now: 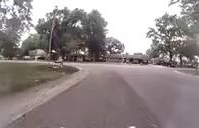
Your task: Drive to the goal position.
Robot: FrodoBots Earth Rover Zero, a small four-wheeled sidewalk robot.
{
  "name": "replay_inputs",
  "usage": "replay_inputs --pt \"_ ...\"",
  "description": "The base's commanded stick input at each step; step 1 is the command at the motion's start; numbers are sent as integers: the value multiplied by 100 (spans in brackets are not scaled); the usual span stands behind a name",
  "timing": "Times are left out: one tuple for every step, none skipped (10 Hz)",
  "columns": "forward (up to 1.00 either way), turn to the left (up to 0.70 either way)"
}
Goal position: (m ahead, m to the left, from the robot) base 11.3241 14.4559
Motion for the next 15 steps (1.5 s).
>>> replay_inputs --pt "70 0" --pt "70 0" --pt "70 0" --pt "70 0" --pt "70 0" --pt "70 0" --pt "70 0" --pt "70 0" --pt "70 0" --pt "70 0" --pt "70 0" --pt "70 0" --pt "70 0" --pt "70 0" --pt "70 0"
